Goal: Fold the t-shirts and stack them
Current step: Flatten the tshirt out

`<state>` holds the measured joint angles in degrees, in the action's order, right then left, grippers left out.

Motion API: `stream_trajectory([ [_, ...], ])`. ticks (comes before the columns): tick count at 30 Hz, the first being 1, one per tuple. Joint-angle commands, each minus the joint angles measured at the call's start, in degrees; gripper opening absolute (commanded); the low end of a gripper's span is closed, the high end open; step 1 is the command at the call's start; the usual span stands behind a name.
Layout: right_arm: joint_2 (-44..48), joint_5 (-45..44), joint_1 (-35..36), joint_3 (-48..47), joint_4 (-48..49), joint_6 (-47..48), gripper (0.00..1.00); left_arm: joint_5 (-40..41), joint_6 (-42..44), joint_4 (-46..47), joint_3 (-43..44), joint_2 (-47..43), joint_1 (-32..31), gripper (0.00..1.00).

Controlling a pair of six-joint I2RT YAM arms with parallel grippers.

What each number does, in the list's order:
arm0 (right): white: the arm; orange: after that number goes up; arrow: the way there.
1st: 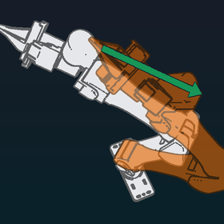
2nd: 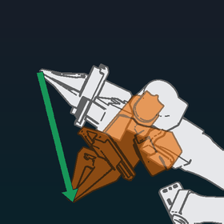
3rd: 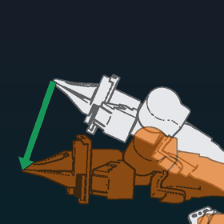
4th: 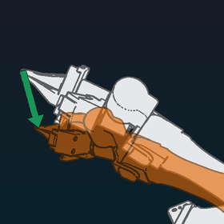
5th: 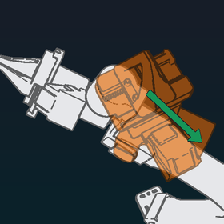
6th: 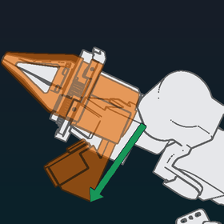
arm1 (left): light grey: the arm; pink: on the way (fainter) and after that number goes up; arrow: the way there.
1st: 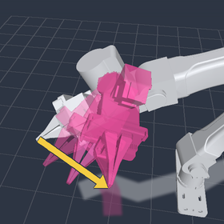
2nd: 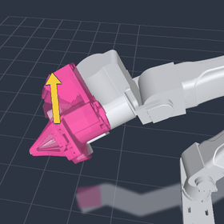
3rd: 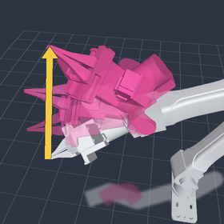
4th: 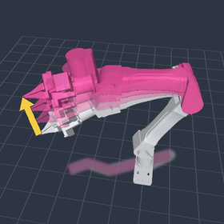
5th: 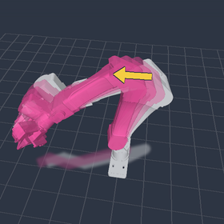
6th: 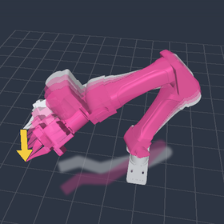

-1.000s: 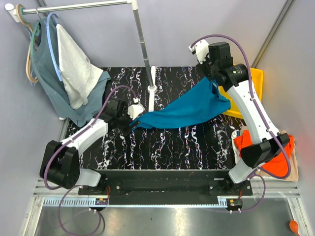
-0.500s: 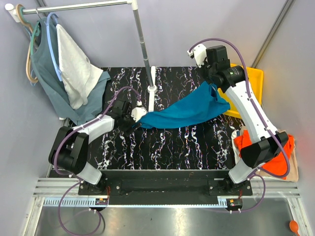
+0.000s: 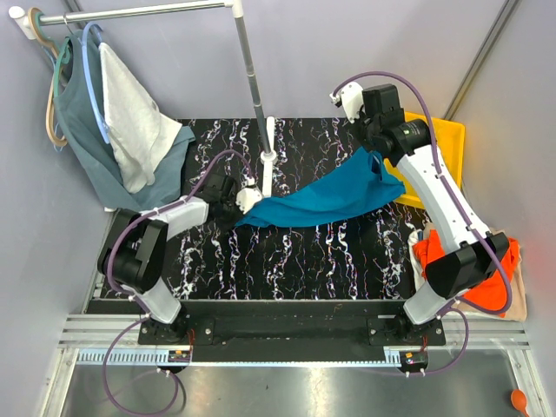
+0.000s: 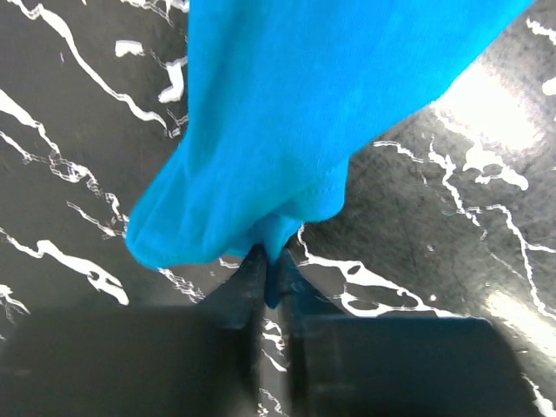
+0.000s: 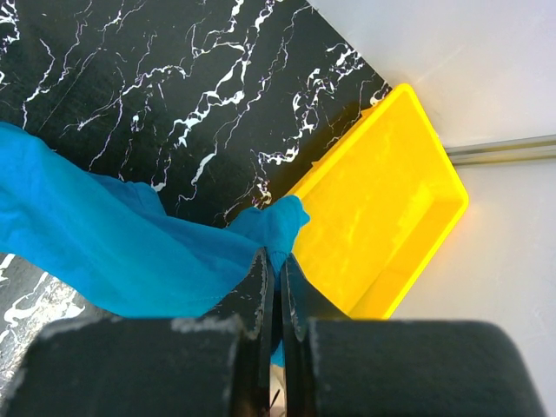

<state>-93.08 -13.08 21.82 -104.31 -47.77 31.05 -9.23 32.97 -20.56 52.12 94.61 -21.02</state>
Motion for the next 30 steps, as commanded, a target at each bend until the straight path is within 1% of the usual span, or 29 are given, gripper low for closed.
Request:
stream_trajectory([
  [1,2.81,-1.95,0.5,-0.1,3.12,0.07,0.0,-1.66,-0.19,1.31,2.11,1.46,-0.17,0.0],
  [3,2.9,-2.04,0.5,-0.01,3.21,0.07,0.0,-1.05,-0.71,1.31,2.46,0.76,-0.25,0.0],
  [5,2.99,-2.65,0.41,-0.36,3.38,0.33,0.0,1.58,-1.41,1.75,2.81,-0.99,-0.17,0.0],
  [8,2.64,-4.84,0.5,-2.55,4.26,2.17,0.0,7.29,-2.29,1.4,4.65,-6.79,0.01,0.0],
  [9,2.38,-5.63,0.5,-3.35,4.52,2.96,0.0,8.52,-2.3,0.18,6.92,-10.02,0.18,0.0],
  [11,1.85,-8.09,0.5,-6.07,5.49,5.16,0.0,11.86,-1.95,-1.06,9.66,-13.21,0.88,0.0],
  [12,1.85,-8.8,0.59,-6.86,6.01,5.86,0.0,12.83,-1.86,-1.67,12.71,-16.01,1.15,0.0],
  [17,2.98,-10.91,0.5,-9.77,9.27,10.17,0.0,16.79,-0.02,-4.49,20.99,-23.14,2.29,0.0],
  [23,4.31,-12.93,0.5,-10.65,11.38,15.61,0.0,21.36,1.74,-4.4,26.71,-25.44,2.73,0.0],
  [27,5.1,-13.55,0.5,-12.84,11.21,16.77,0.0,24.69,3.41,-1.6,28.65,-26.23,3.26,0.0],
  [30,5.8,-13.02,0.59,-13.72,10.25,17.2,0.0,25.66,4.82,-0.89,30.32,-26.84,4.4,0.0],
])
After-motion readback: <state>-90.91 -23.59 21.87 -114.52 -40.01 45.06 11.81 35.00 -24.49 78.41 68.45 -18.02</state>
